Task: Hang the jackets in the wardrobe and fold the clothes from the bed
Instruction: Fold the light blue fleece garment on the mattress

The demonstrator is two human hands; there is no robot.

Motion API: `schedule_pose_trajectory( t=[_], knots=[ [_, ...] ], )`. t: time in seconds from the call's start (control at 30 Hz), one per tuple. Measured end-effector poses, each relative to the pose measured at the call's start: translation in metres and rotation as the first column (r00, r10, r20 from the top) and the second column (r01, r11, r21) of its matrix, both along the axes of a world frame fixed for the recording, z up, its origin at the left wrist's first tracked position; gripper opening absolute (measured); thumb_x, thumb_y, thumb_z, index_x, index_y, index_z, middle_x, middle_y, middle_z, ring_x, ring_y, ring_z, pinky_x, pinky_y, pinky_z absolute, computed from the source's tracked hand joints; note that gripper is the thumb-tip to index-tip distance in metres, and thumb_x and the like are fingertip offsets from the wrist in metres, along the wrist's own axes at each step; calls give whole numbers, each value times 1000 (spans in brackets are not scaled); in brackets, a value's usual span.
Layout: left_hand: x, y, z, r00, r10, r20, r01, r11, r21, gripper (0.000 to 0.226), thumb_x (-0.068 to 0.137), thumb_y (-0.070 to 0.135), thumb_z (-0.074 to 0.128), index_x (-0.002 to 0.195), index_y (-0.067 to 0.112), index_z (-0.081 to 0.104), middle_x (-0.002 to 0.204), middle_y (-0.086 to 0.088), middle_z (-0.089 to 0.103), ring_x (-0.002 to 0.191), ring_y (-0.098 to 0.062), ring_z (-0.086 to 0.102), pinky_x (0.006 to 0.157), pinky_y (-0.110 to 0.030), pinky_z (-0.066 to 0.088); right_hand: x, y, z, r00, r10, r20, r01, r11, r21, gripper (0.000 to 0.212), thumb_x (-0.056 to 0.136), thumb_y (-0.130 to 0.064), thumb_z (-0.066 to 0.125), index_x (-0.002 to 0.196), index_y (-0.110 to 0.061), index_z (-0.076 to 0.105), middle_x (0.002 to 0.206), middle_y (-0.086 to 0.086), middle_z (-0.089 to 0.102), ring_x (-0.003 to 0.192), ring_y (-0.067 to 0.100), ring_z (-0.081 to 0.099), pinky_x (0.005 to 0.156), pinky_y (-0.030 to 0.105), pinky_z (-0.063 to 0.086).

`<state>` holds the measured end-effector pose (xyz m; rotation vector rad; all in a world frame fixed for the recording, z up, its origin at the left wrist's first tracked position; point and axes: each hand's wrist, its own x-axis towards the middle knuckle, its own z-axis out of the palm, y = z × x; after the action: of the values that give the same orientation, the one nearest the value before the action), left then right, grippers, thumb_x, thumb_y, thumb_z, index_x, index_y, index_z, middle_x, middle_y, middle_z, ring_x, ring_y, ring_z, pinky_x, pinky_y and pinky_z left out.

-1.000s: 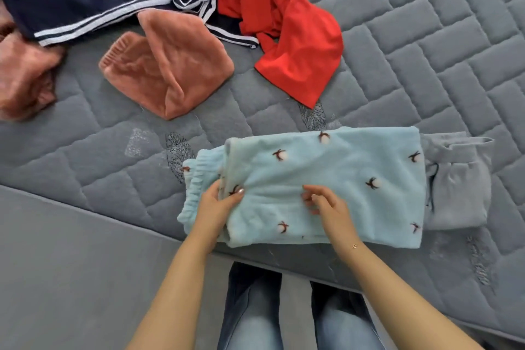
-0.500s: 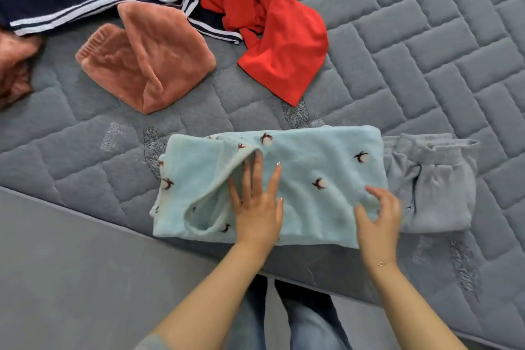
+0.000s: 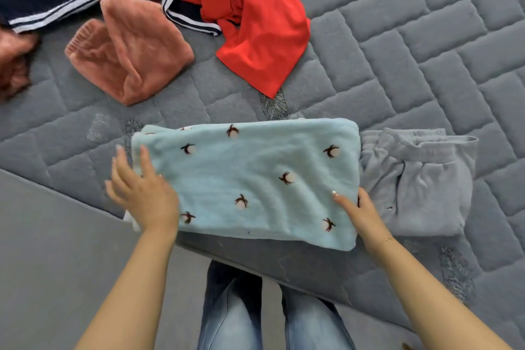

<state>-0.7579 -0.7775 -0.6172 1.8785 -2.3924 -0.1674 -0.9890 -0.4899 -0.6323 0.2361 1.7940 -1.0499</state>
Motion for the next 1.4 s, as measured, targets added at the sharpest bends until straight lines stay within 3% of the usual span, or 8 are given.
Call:
schedule_pose_trajectory(
  t=[0.17, 0.3, 0.43, 0.53, 0.63, 1.0, 1.2, 1.4],
  knots=[
    [-74, 82, -32, 797, -600, -72, 597, 763, 248, 59, 99, 34, 47, 153, 27, 25, 163, -9, 9, 150, -28, 12, 118, -52, 9, -15, -7, 1, 995, -59, 83, 61, 998, -28, 59, 80, -32, 78, 132, -21, 51, 121, 1, 68, 104, 24, 69, 89, 49, 57],
    [-83, 107, -83, 778, -628, 27, 527, 675, 516, 65, 102, 50, 24, 142, 35, -24, 148, 5, -40, 141, -17, -35, 106, -42, -32, -25, -15, 11, 984, 10, 178, 11, 993, -116, 50, 81, -10, 74, 127, -18, 56, 116, 5, 71, 101, 25, 71, 82, 46, 59],
    [-79, 83, -74, 781, -592, -200, 572, 548, 610, 61, 103, 46, 32, 150, 39, -7, 153, 12, -29, 142, -7, -28, 111, -35, -25, -16, -32, 35, 973, 80, 215, -34, 977, -210, 54, 79, -7, 74, 128, -19, 56, 118, 3, 71, 104, 24, 69, 84, 44, 58],
    [-69, 53, -36, 867, -67, -494, 467, 455, 758, 37, 104, 34, 41, 140, 33, 47, 157, 8, 29, 143, -5, 25, 113, -25, 24, 2, -53, 60, 980, 81, 182, -29, 962, -272, 64, 68, -12, 76, 128, -18, 55, 118, 4, 70, 106, 24, 68, 81, 39, 58],
    [-43, 17, 4, 705, 541, -460, 327, 328, 886, 25, 104, 29, 40, 122, 29, 59, 131, 3, 62, 113, -9, 63, 92, -22, 47, 32, -87, 83, 989, 88, 118, -46, 946, -320, 66, 64, -10, 73, 127, -14, 54, 113, 2, 72, 105, 21, 69, 79, 32, 58],
    [79, -88, 26, 455, 863, -220, 358, 49, 933, 59, 95, 58, 38, 129, 14, 58, 120, -8, 69, 106, -21, 68, 82, -38, 56, 169, -279, 69, 876, 470, -106, -481, 853, -202, 106, 88, -17, 62, 153, -27, -21, 79, -1, 58, 79, 12, 57, 85, 31, 51],
    [81, -80, 6, 572, 710, -411, 270, 311, 911, 21, 89, 13, 67, 109, 18, 68, 99, -3, 76, 91, -21, 70, 67, -25, 57, 170, -290, 44, 934, 358, 1, -344, 897, -277, 81, 94, -5, 54, 156, -25, 6, 96, 6, 59, 92, 11, 55, 91, 22, 47],
    [97, -92, -18, 594, 658, -463, 122, 496, 860, 6, 87, 12, 71, 89, 16, 67, 88, -3, 72, 82, -19, 63, 73, -32, 52, 141, -232, 32, 798, 239, -553, -303, 953, -26, 37, 89, -7, 67, 122, -21, 59, 107, -3, 49, 101, 13, 50, 94, 24, 44]
  ],
)
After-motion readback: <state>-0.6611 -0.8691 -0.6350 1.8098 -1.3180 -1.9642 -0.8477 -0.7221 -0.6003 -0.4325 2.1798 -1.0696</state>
